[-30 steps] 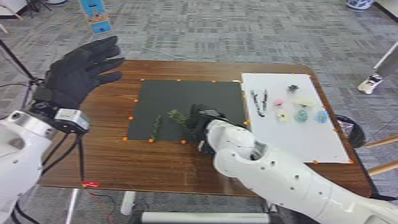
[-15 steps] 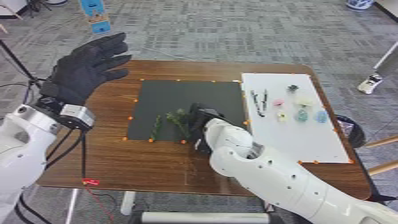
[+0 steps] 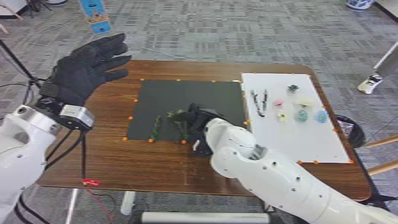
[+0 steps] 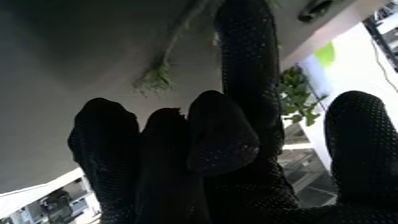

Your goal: Arrange flowers

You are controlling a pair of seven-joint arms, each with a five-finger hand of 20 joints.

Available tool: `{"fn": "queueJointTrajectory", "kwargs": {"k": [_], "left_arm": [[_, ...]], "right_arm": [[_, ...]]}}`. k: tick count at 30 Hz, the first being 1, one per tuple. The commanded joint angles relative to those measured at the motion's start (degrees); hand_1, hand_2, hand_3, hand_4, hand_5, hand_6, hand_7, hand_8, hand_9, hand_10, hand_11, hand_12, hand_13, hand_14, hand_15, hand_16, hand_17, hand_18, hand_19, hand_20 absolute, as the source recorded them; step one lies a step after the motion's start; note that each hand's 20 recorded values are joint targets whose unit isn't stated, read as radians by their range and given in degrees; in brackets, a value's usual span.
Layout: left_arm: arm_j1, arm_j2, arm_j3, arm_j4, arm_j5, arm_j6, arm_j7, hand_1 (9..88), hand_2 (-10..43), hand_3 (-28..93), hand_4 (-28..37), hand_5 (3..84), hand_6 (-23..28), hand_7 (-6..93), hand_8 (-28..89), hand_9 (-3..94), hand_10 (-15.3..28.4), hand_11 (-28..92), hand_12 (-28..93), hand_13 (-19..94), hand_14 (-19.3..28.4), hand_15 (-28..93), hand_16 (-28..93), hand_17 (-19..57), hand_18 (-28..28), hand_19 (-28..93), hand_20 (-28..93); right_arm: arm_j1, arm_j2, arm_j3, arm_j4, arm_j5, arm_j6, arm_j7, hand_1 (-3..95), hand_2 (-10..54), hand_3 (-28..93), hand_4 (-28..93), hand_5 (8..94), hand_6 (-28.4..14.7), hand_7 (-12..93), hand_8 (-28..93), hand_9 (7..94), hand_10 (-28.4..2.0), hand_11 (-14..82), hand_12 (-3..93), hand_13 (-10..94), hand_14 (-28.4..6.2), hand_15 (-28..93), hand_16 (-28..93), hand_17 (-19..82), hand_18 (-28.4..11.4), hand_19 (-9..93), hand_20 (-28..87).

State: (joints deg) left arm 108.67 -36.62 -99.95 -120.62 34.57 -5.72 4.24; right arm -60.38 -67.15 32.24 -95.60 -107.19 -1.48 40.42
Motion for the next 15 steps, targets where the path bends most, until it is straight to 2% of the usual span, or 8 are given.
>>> {"fn": "queueJointTrajectory", "kwargs": {"k": [1, 4, 5, 6, 7, 11, 13, 15], "left_arm": [[1.9, -0.58, -1.85, -0.49, -0.29, -0.49, -0.01, 22.4, -7.9, 68, -28.3, 26.8, 2.1, 15.6, -8, 23.7, 10.8, 13, 16, 19, 13.1, 17, 4, -12.0, 21.9, 41, 8], [2.6, -1.40, -2.23, -0.56, -0.24, -0.45, -0.10, 22.3, -8.0, 68, -28.3, 26.7, 2.1, 15.7, -8, 23.6, 10.8, 13, 16, 19, 13.1, 17, 4, -12.0, 21.9, 41, 8], [2.9, -1.69, -2.29, -0.66, -0.15, -0.13, 0.22, 22.3, -7.9, 68, -28.3, 26.7, 2.1, 15.8, -8, 23.6, 10.8, 13, 16, 19, 13.1, 17, 4, -12.0, 21.9, 41, 8], [3.0, -2.03, -2.38, -0.61, 0.03, -0.19, -0.15, 22.3, -8.0, 68, -28.3, 26.7, 2.1, 15.8, -8, 23.6, 10.8, 13, 16, 19, 13.1, 17, 4, -12.0, 21.9, 41, 8], [3.7, -2.43, -3.03, -0.79, 0.30, -0.25, -0.12, 22.3, -8.0, 68, -28.3, 26.7, 2.1, 15.8, -8, 23.6, 10.9, 13, 16, 19, 13.1, 17, 4, -12.0, 21.9, 41, 8], [8.0, -5.19, -5.99, -2.22, 1.81, 1.64, 0.84, 22.1, -8.1, 68, -28.3, 26.7, 2.1, 15.9, -8, 23.6, 10.8, 13, 16, 19, 13.2, 17, 4, -12.0, 21.8, 41, 8], [9.8, -6.49, -6.96, -2.71, 1.62, 2.24, 0.94, 22.2, -8.1, 68, -28.3, 26.8, 2.0, 16.1, -8, 23.6, 10.8, 13, 16, 19, 13.1, 17, 4, -12.0, 21.8, 41, 8], [11.9, -7.88, -8.09, -3.35, 1.86, 2.48, 0.97, 22.2, -8.1, 68, -28.3, 26.7, 2.1, 16.1, -8, 23.6, 10.8, 13, 16, 19, 13.1, 17, 4, -12.0, 21.8, 41, 8]], "right_arm": [[-3.2, 1.7, 5.1, -6.2, 3.4, -4.1, -2.1, 9.2, 12.6, 70, -25, 87.2, 0.1, 36, -6, 87.9, -8.7, 64.3, 49.5, 88, -6.6, 89, 44, 58, -23.1, 93, 69], [-6.1, 4.0, 7.7, -9.2, 4.6, -3.8, -4.1, 9.4, 13.0, 70, -25, 86.6, -0.3, 36, -6, 87.5, -8.8, 63.7, 49.5, 87, -6.8, 88, 44, 57, -23.5, 93, 69], [-6.9, 5.6, 8.0, -10.4, 3.8, -1.8, -4.1, 9.7, 13.1, 70, -25, 85.4, -0.7, 36, -6, 86.7, -9.2, 63.4, 49.5, 86, -7.1, 88, 44, 56, -23.6, 93, 69], [-8.0, 7.2, 8.9, -11.6, 2.7, -0.5, -4.2, 10.3, 13.0, 70, -25, 84.0, -0.9, 35, -6, 85.7, -9.6, 63.2, 49.6, 85, -7.5, 88, 44, 55, -23.7, 93, 68], [-8.8, 9.2, 9.4, -12.6, 1.9, 1.5, -4.5, 11.5, 12.3, 70, -24, 82.5, -1.3, 35, -6, 84.2, -10.4, 62.4, 49.0, 84, -8.1, 87, 44, 53, -23.8, 93, 67], [-12.5, 15.8, 13.2, -15.1, -0.7, 10.9, -4.0, 15.5, 8.6, 71, -22, 75.4, -3.4, 30, -7, 77.4, -13.6, 57.7, 44.8, 77, -9.6, 84, 42, 45, -23.7, 93, 61], [-13.8, 19.2, 14.9, -15.4, -3.8, 14.6, -2.9, 18.3, 5.8, 71, -22, 72.0, -3.8, 31, -6, 77.1, -13.4, 48.9, 38.1, 74, -9.8, 83, 41, 42, -23.5, 93, 57], [-14.1, 22.7, 15.7, -14.8, -8.2, 17.3, -1.0, 20.7, 1.5, 72, -23, 69.1, -4.2, 31, -7, 76.2, -13.0, 44.3, 34.9, 72, -10.0, 82, 39, 40, -23.2, 93, 53]]}}
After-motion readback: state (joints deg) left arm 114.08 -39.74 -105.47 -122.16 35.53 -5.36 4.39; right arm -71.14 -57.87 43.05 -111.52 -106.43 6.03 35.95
